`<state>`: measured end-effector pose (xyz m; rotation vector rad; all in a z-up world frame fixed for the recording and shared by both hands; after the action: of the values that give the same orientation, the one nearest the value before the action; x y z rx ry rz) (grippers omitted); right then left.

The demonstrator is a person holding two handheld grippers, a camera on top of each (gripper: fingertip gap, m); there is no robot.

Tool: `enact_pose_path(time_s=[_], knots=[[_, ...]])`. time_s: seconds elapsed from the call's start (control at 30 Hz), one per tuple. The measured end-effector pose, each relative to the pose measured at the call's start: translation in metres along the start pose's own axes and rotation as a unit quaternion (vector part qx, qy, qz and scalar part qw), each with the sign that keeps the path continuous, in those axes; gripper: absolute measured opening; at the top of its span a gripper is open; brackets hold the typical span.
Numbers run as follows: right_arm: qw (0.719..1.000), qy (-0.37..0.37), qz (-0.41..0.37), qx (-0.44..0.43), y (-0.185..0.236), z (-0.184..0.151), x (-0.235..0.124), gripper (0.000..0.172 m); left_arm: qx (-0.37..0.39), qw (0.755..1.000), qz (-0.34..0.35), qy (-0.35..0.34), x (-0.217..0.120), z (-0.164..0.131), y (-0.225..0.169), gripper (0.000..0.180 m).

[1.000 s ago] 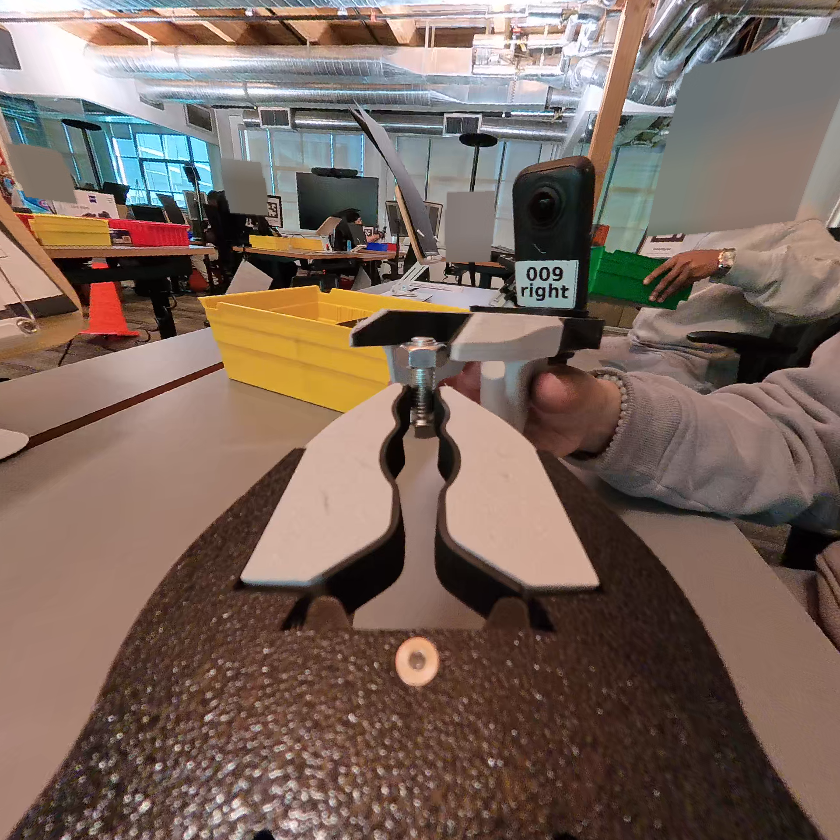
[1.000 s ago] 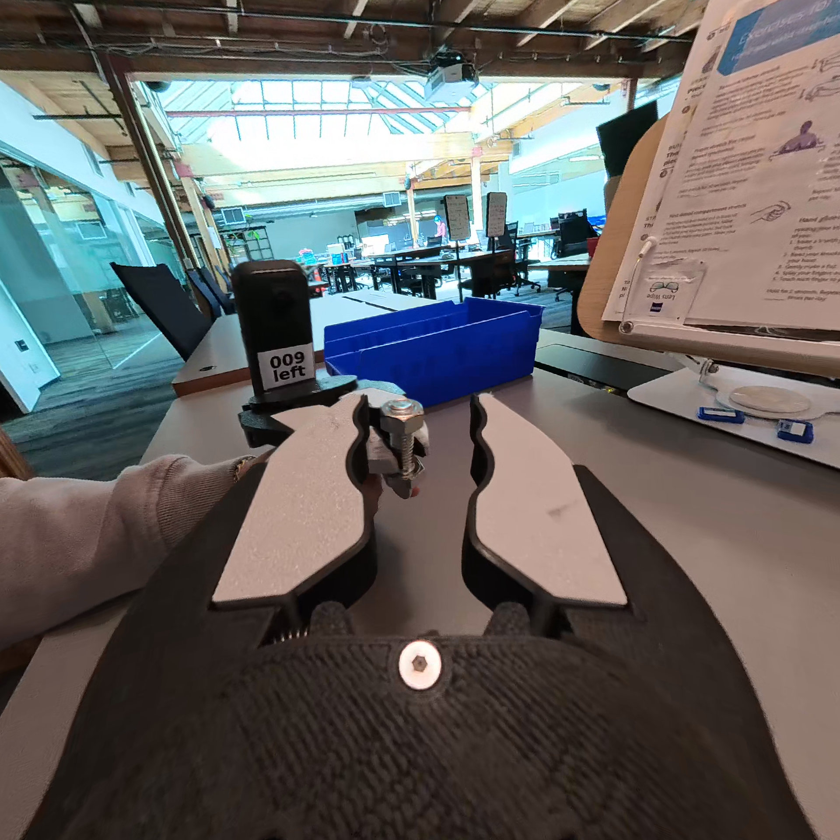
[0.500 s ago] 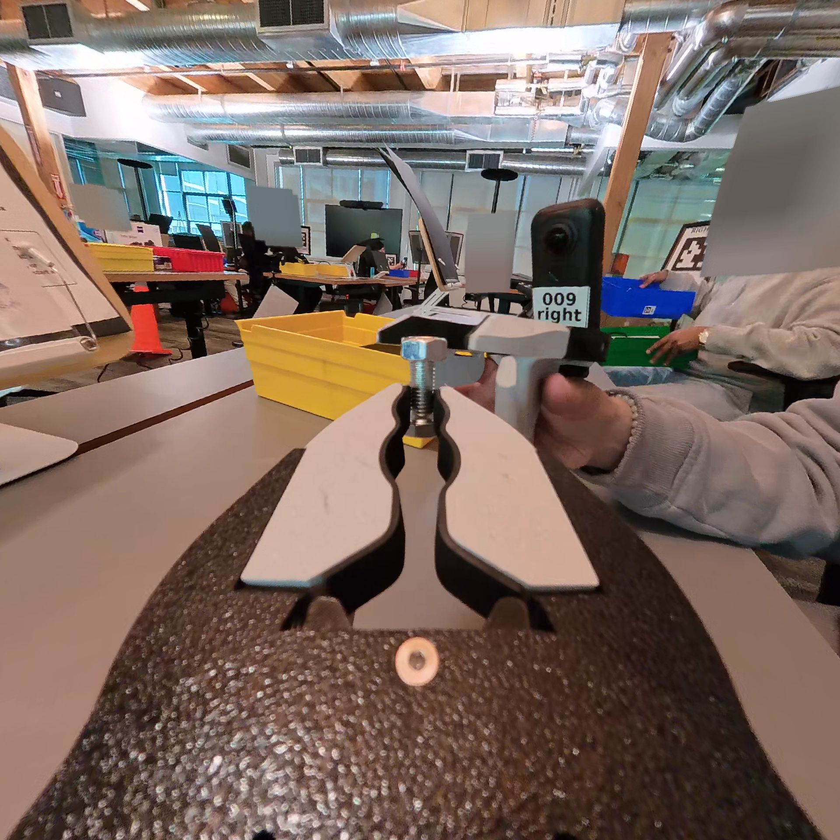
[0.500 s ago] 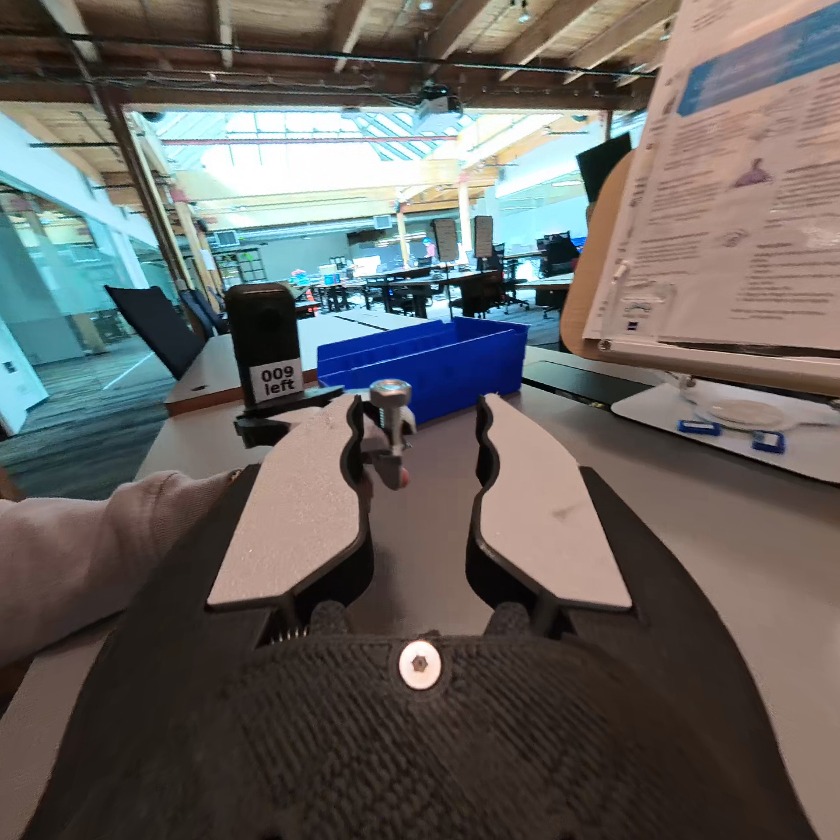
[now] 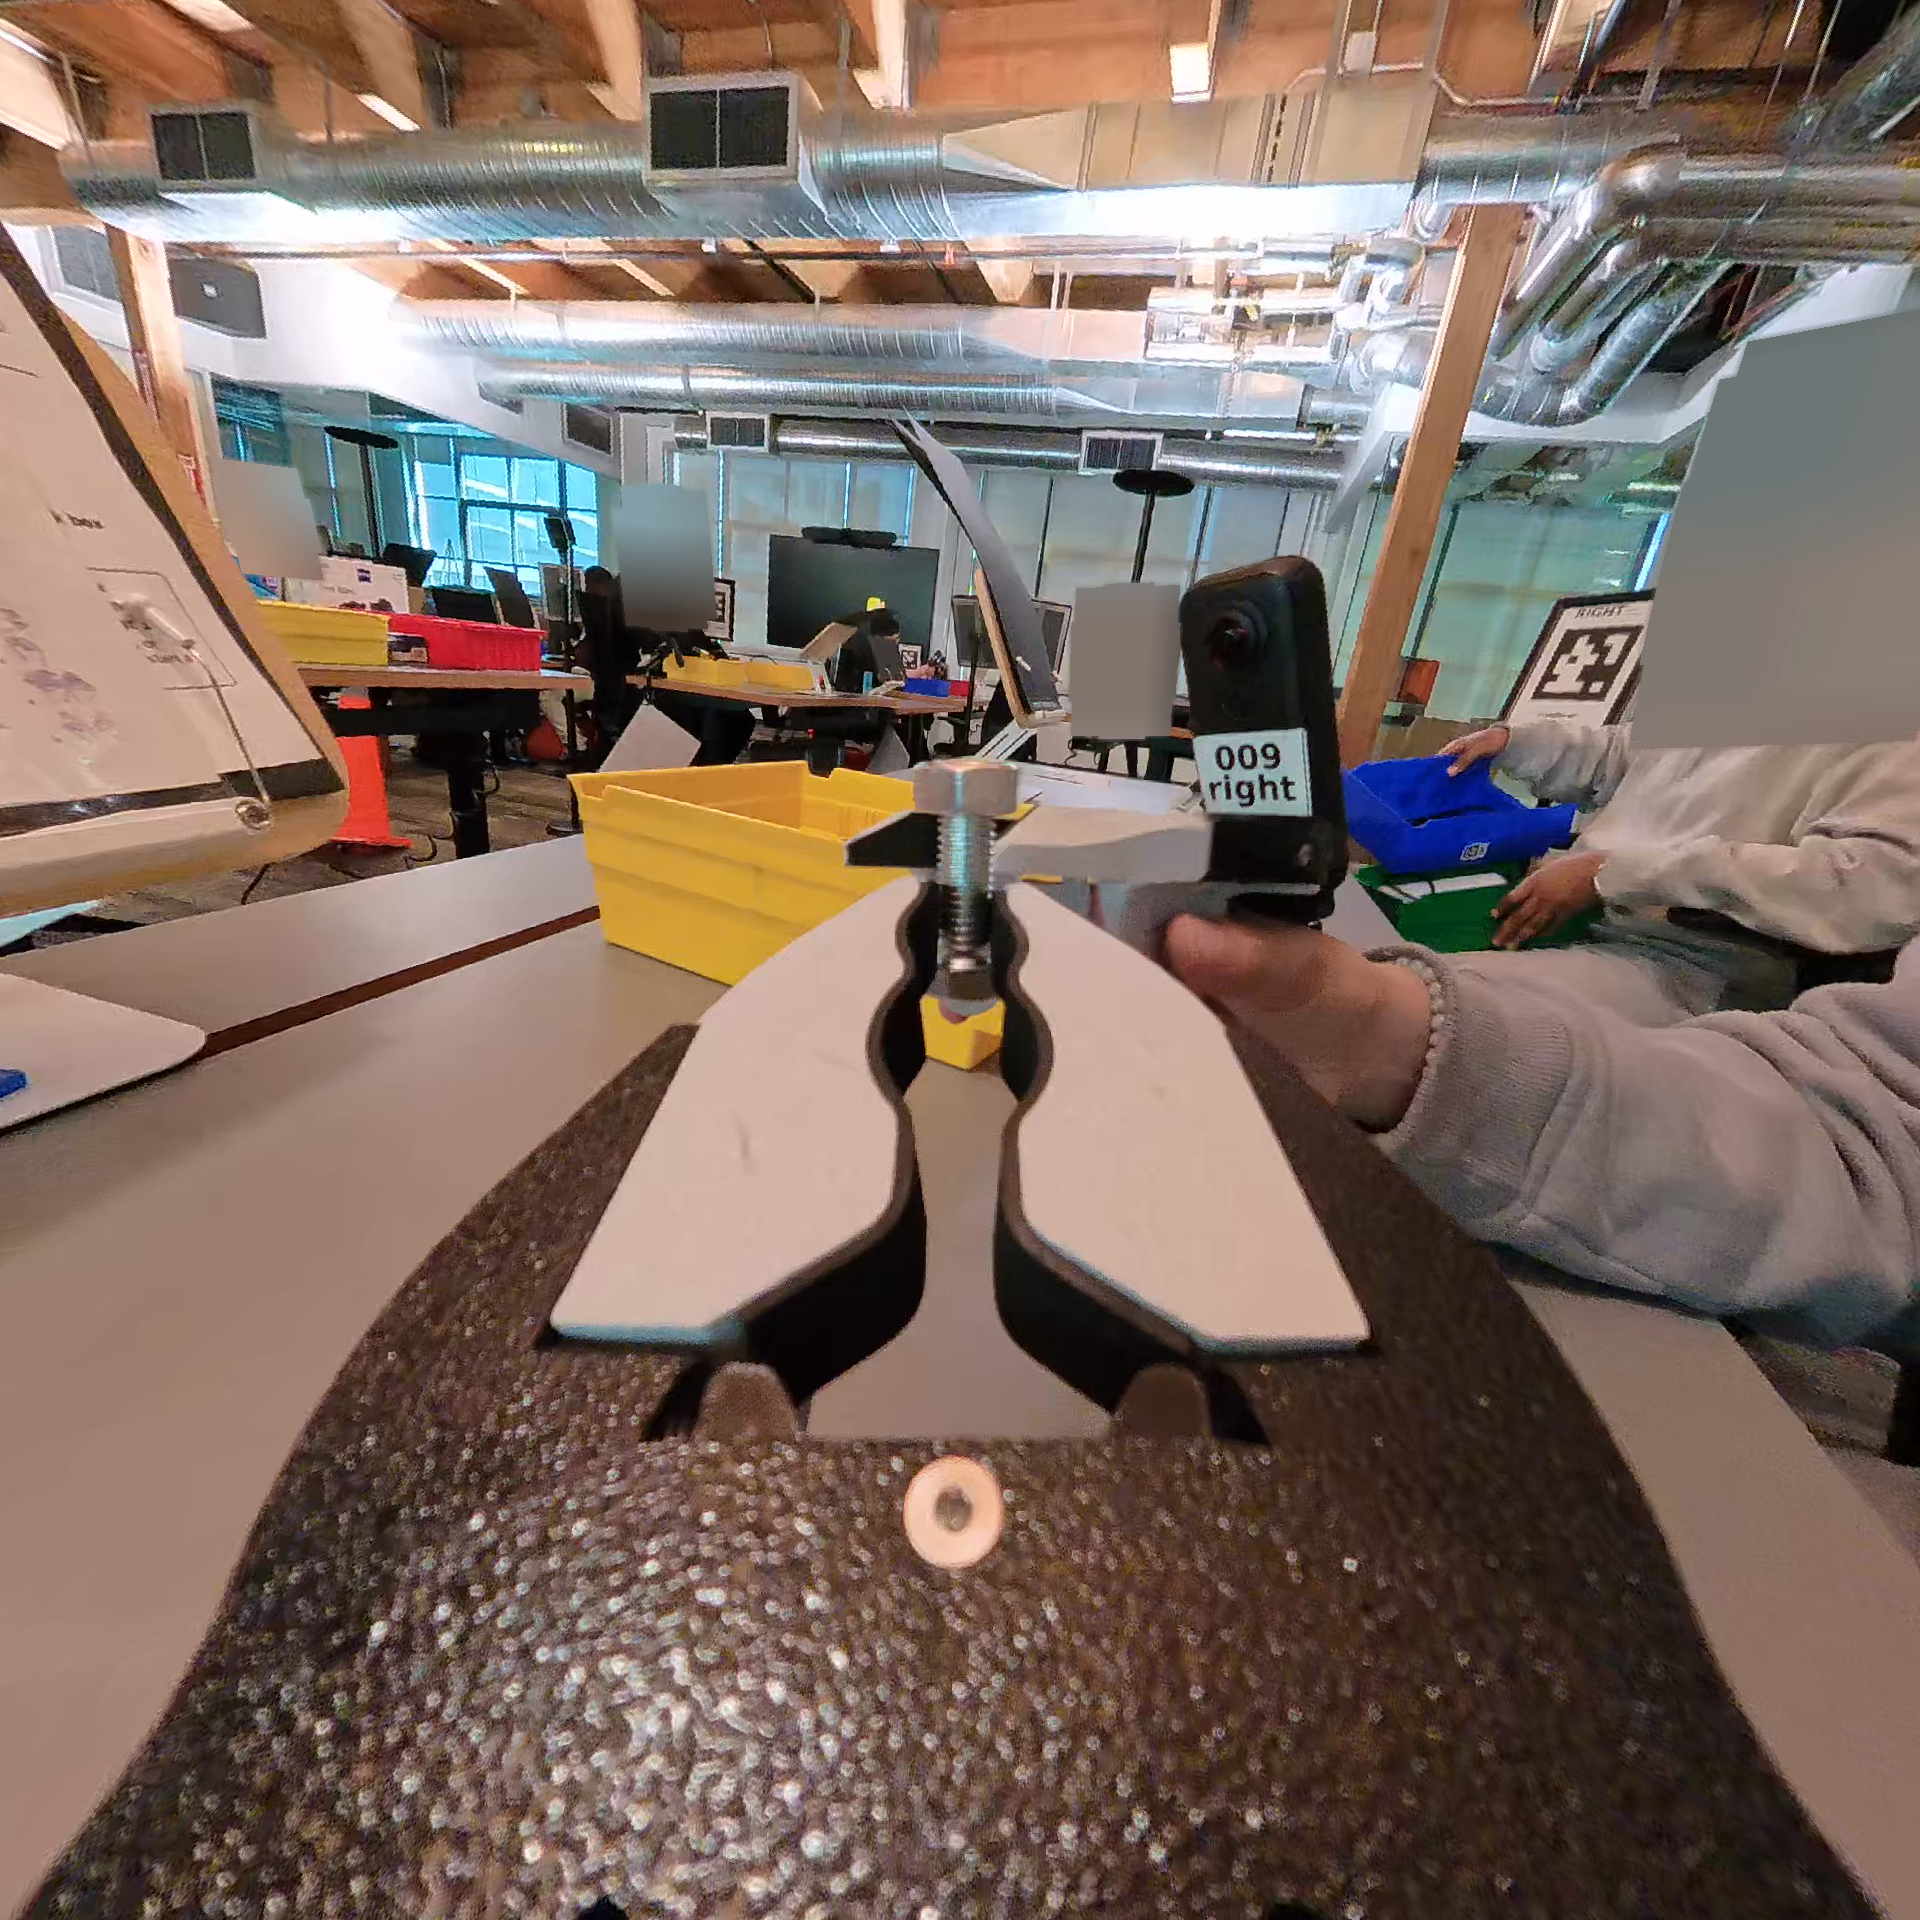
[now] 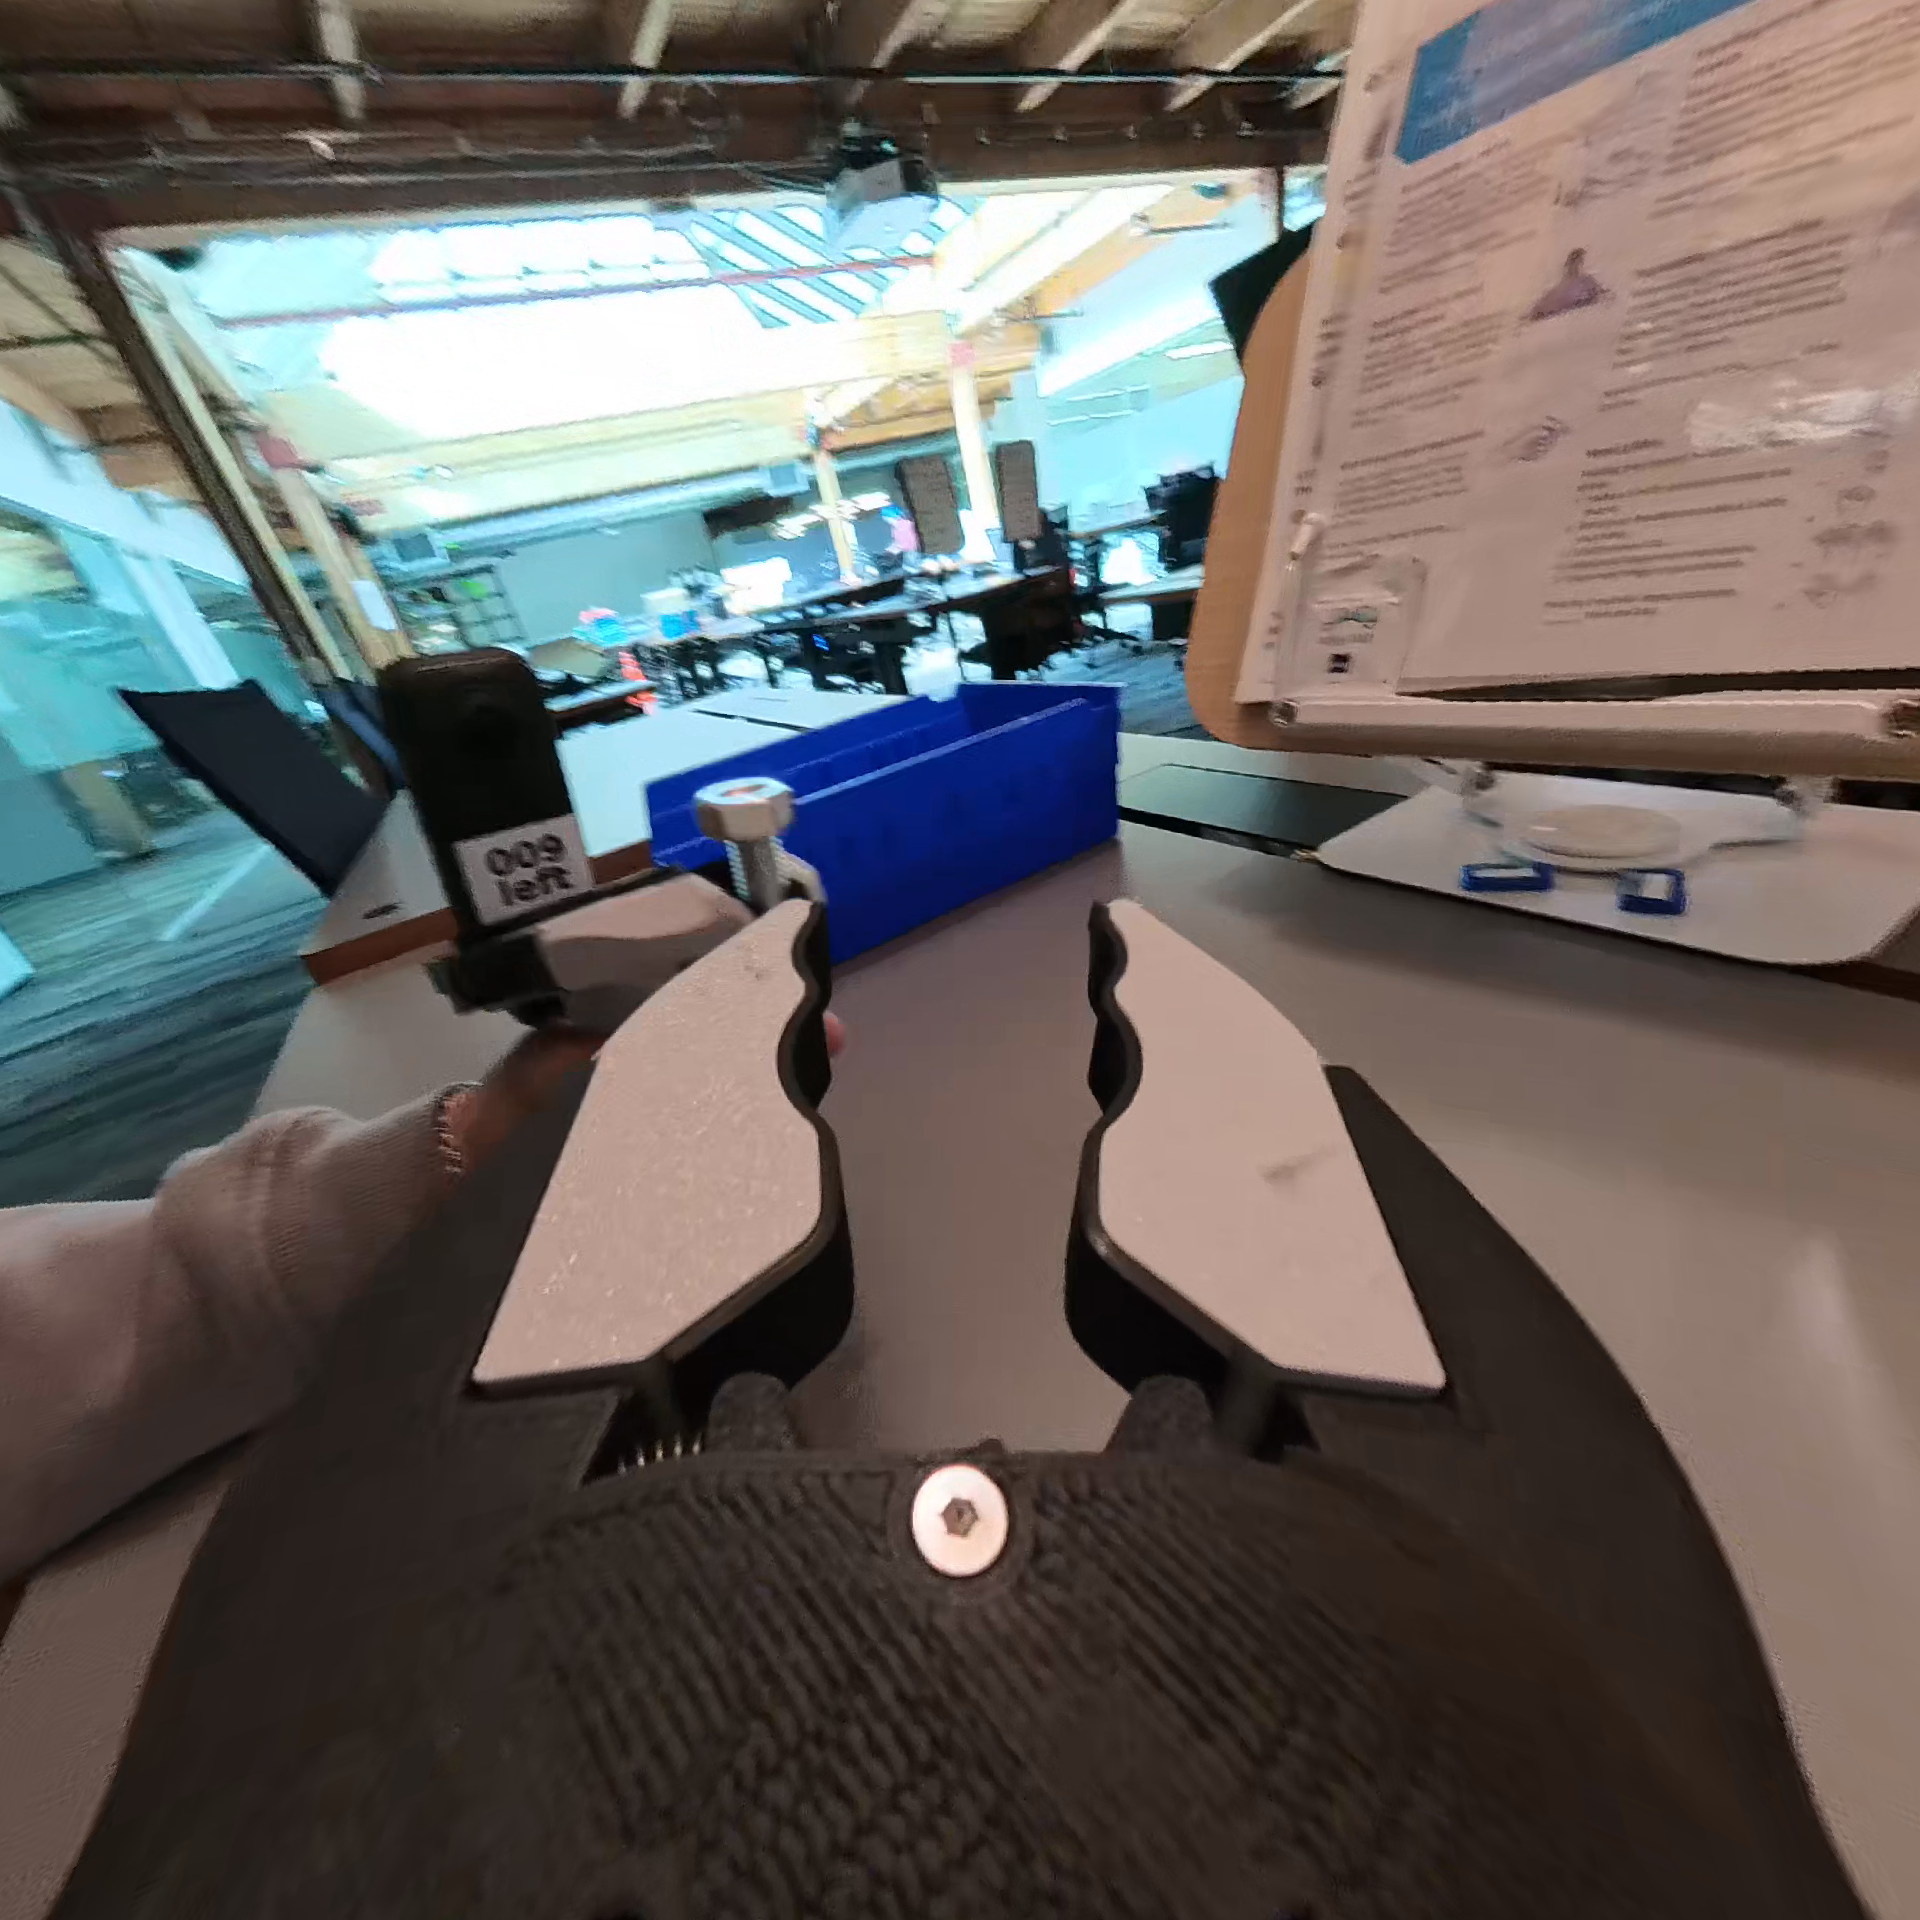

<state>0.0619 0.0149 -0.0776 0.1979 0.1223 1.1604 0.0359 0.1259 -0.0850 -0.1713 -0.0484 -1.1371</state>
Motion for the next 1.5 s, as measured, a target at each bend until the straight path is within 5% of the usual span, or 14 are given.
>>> enact_pose_path(time_s=[0.17, 0.57, 0.8, 0.97, 1.1, 1.17, 1.5], knots=[[0.997, -0.036, 0.064, -0.019, 0.027, 0.006, 0.004, 0.049, 0.013, 1.000, -0.008, 0.027, 0.009, -0.008, -0.006, 0.009], [0.998, -0.031, -0.045, 0.012, -0.006, 0.005, -0.004, 0.046, 0.016, 1.000, 0.004, 0.010, 0.004, -0.003, -0.004, 0.009], [0.997, -0.041, 0.052, -0.034, 0.029, 0.008, 0.004, 0.049, 0.027, 0.999, 0.000, 0.028, 0.011, -0.008, -0.008, 0.009], [0.998, -0.035, 0.029, -0.046, 0.026, 0.006, 0.005, 0.042, 0.034, 0.999, -0.003, 0.032, 0.013, -0.009, -0.011, 0.009], [0.999, -0.027, 0.011, -0.037, 0.015, 0.008, 0.001, 0.052, 0.039, 0.999, 0.010, 0.028, 0.010, -0.006, -0.008, 0.009], [0.999, -0.044, -0.012, -0.019, 0.006, 0.010, -0.004, 0.040, 0.027, 1.000, 0.005, 0.006, 0.005, 0.000, -0.007, 0.009], [0.998, -0.044, 0.038, -0.021, 0.023, 0.008, 0.003, 0.045, 0.036, 0.999, 0.003, 0.021, 0.010, -0.005, -0.010, 0.009]])
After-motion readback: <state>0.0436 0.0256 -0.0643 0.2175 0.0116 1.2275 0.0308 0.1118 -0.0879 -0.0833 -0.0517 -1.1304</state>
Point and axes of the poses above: each gripper's, where its closed fingertips meet, x out along the fingers, z out of its top, y = z × x across the jaws, the point moved 5 cm from there along -x, back along the fingers, and after that the axes turned 6 degrees about y, right-handed, at the moved point
